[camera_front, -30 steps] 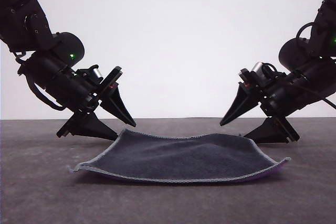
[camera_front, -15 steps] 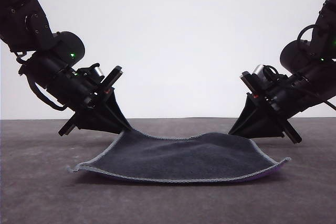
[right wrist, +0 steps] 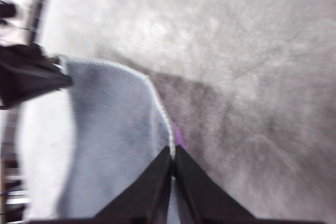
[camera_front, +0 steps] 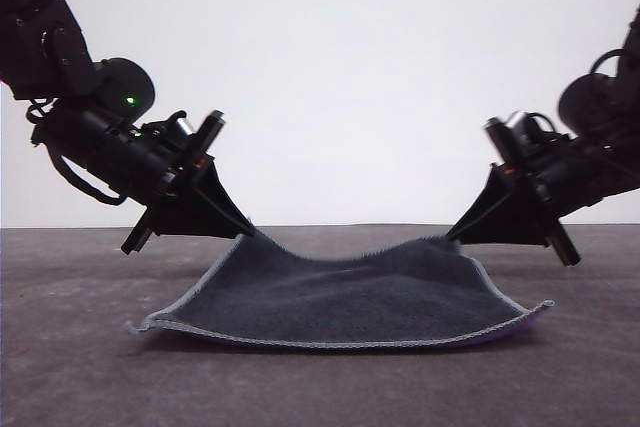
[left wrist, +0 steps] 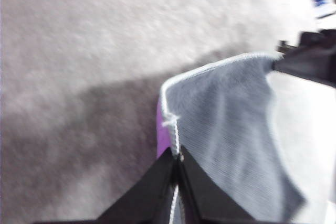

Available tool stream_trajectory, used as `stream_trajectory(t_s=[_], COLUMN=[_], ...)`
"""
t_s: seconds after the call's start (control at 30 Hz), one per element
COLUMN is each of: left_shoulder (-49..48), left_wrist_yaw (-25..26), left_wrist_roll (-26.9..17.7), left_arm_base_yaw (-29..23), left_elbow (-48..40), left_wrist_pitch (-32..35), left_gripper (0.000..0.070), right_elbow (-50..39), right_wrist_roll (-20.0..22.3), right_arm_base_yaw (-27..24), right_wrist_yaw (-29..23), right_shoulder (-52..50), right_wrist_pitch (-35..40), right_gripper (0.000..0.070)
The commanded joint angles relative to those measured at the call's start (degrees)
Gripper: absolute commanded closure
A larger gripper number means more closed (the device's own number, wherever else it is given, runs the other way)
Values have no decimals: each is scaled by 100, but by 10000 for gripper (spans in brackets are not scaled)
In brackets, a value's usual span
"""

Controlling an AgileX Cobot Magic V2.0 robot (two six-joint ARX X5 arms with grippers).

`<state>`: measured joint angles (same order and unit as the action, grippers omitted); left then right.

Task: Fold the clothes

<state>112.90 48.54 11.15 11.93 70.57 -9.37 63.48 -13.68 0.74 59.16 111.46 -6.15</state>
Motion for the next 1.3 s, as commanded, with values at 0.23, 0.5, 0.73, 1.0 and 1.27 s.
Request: stream_trajectory(t_s=[0.23,0.5,0.73,1.0,1.27], left_shoulder=[-70,-314,-387,-387,-387], left_wrist_yaw=[939,956,941,937,941], left_wrist_roll=[-316,-1591,-2435,-3123,-3298], left_arm_base_yaw=[-71,14,16,30,30], left_elbow=[118,118,118,118,118], left_wrist_pitch=[-417,-1932,-3070,-4085,-4357], left_gripper=[700,700,700,700,442], right_elbow=[98,98,98,98,98], right_wrist_roll=[844,2353,3282,3790,3975], right_arm_base_yaw=[-146,-116,-88,-48,-49], right_wrist_yaw=[720,676,656,640,666], right_shoulder=[-472,-660,-660,-660,-660], right_wrist_pitch=[-1203,-3232,-4381,-5029,-5193], right_gripper=[700,700,700,700,634])
